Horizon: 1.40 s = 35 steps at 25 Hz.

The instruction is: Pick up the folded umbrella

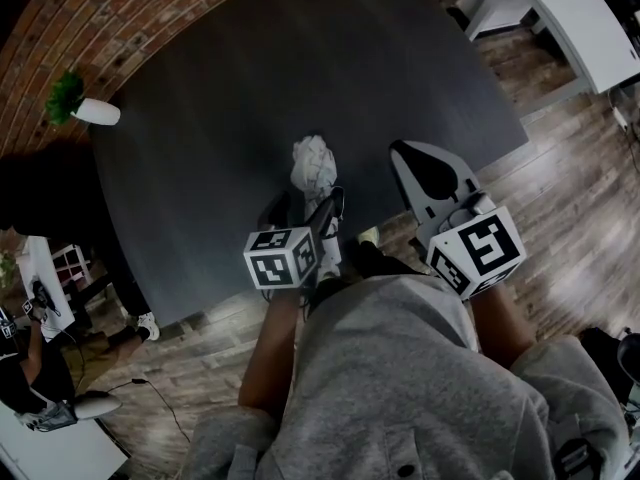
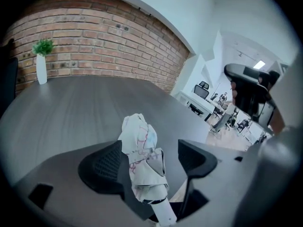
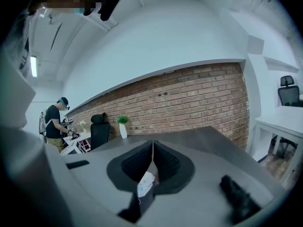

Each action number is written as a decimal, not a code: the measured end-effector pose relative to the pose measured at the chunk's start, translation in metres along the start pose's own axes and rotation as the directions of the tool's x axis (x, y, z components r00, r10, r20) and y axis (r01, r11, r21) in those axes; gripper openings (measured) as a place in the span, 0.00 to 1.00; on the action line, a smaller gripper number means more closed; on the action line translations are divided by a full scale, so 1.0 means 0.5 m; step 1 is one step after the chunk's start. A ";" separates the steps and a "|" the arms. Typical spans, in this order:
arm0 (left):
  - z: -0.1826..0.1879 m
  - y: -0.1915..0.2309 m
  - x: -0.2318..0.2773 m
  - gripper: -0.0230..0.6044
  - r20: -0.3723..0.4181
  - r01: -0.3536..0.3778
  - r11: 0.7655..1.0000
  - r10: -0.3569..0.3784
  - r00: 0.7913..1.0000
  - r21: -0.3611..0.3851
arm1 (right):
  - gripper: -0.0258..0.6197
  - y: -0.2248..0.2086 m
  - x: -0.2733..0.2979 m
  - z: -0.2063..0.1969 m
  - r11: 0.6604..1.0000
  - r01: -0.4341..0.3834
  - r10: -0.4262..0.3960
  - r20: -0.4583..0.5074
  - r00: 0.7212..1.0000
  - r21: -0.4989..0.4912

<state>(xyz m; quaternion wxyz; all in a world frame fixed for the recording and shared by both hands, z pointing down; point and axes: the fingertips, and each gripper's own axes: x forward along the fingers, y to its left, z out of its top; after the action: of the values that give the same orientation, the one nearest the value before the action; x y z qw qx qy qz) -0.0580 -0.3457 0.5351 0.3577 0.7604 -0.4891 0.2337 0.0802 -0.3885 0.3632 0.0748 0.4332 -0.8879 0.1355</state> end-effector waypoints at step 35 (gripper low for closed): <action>-0.099 0.050 0.152 0.52 -0.244 -0.255 0.965 0.264 0.933 0.066 | 0.08 -0.093 0.007 -0.023 0.998 0.022 -0.020 -0.022 1.000 0.057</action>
<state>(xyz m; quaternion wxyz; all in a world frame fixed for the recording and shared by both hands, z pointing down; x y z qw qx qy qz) -0.0497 -0.3577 0.6281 0.3698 0.6595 -0.5321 0.3810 0.1149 -0.4150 0.3834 0.0730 0.4430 -0.8782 0.1647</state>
